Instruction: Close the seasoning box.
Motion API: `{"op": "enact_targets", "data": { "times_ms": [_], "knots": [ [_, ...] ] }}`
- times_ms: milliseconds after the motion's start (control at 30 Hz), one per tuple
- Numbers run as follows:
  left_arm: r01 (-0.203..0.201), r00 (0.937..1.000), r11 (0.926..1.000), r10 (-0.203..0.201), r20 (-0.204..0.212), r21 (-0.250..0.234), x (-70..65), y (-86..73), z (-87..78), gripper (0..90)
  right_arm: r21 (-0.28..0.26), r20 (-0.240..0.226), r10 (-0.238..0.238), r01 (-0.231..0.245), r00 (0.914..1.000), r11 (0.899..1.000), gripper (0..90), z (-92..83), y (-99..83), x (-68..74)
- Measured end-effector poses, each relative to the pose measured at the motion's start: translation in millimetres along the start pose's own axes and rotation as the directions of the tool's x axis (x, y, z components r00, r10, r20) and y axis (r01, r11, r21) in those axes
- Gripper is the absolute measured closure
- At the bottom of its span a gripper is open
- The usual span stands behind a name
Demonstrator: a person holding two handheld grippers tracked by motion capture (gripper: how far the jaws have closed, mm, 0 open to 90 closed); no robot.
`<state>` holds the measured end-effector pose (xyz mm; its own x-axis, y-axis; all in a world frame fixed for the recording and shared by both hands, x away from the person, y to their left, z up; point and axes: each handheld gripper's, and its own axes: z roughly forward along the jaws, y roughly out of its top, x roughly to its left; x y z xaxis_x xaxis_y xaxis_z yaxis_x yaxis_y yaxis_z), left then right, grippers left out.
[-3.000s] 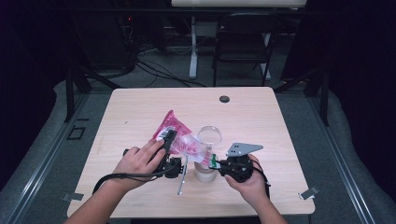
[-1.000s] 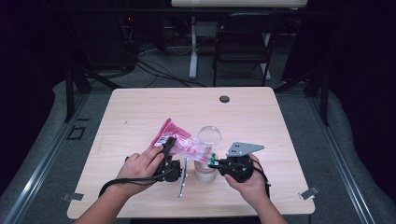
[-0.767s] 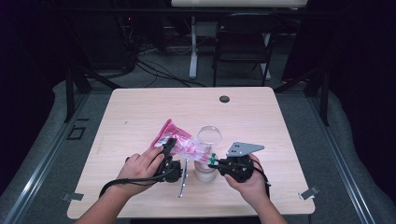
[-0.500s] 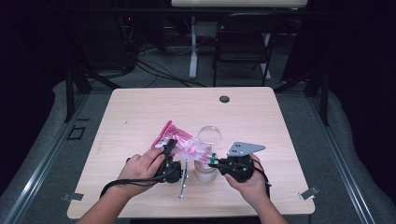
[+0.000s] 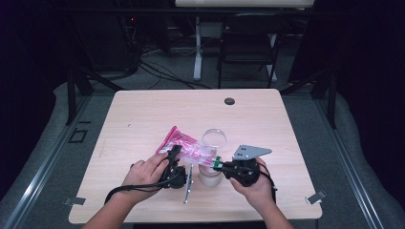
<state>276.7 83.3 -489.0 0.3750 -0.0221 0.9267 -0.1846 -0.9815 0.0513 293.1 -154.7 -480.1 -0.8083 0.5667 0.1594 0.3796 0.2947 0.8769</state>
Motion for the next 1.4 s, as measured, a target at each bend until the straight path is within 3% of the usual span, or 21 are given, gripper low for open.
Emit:
{"op": "enact_targets", "data": {
  "times_ms": [367, 767, 1067, 1400],
  "knots": [
    [0.079, 0.9967, 0.9965, -0.078, 0.020, -0.028, -6.6, 1.8, -0.6, 71.2, 0.002, -0.005, -0.009, 0.009, 0.9999, 1.000, 90.0, 1.0, 0.9, 3.0],
    [0.125, 0.9916, 0.9913, -0.124, 0.038, -0.041, -17.2, 3.6, 2.2, 73.5, 0.006, -0.009, -0.012, 0.012, 0.9999, 1.000, 90.0, 3.7, 0.4, 4.6],
    [0.194, 0.9799, 0.9802, -0.192, 0.054, -0.039, -23.6, 2.1, 2.4, 74.2, 0.013, -0.013, -0.015, 0.015, 0.9998, 1.000, 90.0, 5.6, 0.3, 5.7],
    [0.273, 0.9597, 0.9608, -0.268, 0.084, -0.050, -33.5, -0.5, 3.9, 77.0, 0.011, -0.017, -0.015, 0.016, 0.9997, 1.000, 90.0, 12.1, 1.0, 10.2]
  ]
}}
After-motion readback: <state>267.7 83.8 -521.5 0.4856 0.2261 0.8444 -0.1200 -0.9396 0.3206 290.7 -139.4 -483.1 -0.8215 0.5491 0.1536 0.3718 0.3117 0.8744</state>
